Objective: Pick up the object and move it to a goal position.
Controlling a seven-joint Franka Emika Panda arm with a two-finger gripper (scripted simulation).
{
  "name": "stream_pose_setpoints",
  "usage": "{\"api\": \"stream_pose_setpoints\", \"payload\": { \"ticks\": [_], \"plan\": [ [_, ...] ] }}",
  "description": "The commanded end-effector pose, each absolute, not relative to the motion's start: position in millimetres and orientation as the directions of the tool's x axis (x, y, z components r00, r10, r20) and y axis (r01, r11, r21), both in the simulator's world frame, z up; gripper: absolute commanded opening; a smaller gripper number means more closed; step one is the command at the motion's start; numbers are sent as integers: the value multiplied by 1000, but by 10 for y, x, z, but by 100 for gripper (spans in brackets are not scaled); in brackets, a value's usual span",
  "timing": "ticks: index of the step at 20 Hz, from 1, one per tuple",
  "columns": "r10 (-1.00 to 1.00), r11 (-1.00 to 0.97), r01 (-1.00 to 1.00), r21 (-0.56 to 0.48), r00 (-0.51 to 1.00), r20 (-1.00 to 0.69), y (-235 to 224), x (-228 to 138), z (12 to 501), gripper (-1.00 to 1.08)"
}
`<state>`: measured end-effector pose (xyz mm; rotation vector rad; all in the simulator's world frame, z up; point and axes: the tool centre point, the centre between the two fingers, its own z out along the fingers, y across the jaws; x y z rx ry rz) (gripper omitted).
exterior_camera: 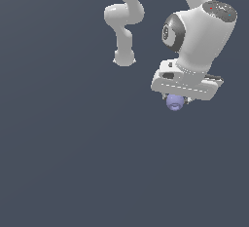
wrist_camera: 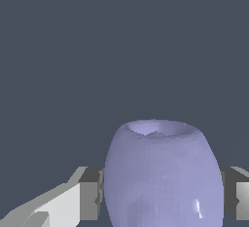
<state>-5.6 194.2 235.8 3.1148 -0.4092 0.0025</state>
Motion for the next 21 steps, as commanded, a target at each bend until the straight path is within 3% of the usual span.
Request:
{"api": "stream_pose_setpoints", "payload": {
  "ticks": [1,10,21],
  "plan": [
    [-259,-966,-259,0,966,1,2064,-53,2627,-100],
    [-259,-966,-259,0,966,0,2375,-10,3277,-100],
    [-259,-966,-259,0,966,0,2493,19,3512,-100]
  ]
}}
